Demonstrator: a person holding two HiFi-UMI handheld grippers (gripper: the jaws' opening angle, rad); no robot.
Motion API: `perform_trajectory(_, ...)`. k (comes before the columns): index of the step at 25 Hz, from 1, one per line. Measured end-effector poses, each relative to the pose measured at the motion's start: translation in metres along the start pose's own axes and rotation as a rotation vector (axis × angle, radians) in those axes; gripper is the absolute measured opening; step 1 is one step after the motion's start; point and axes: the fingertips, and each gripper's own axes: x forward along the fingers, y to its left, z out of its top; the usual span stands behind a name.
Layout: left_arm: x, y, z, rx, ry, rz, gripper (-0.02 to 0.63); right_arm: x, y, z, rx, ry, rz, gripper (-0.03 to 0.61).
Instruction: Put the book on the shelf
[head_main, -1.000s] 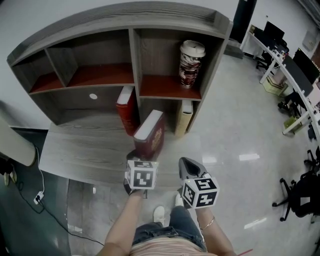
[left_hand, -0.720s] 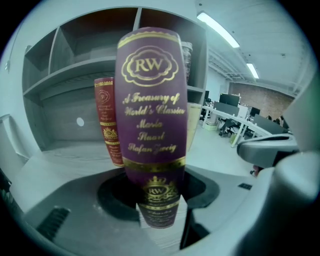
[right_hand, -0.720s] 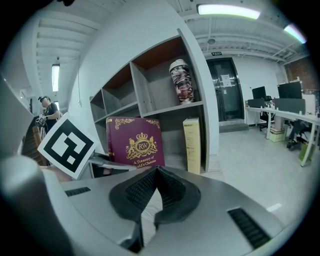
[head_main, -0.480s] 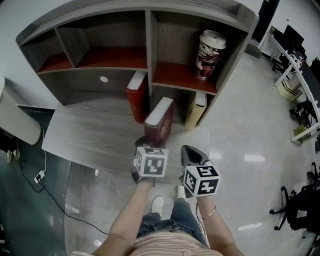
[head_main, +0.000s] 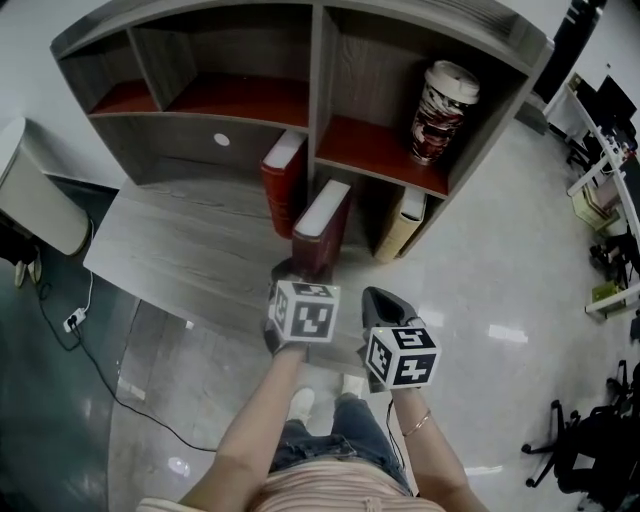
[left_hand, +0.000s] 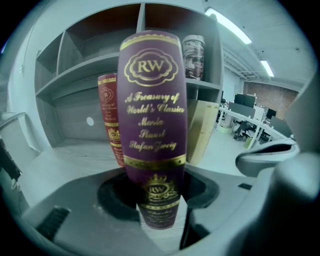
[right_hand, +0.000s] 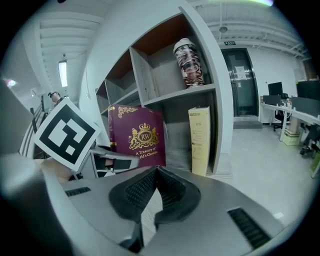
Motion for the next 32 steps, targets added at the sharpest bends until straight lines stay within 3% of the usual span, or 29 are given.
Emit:
perform_trajectory(15, 0.039, 0.003, 0.021, -0.070, -0.007, 0.073, 0.221, 0.025, -0.031, 0.017, -0.072, 0.049, 0.069, 0.009)
perform_trajectory(32, 0.082, 0.009, 0.038, -0.047, -0.061, 0.138, 0.221, 0.043, -0.048, 0.013, -0.115, 0.105, 0.111, 0.008)
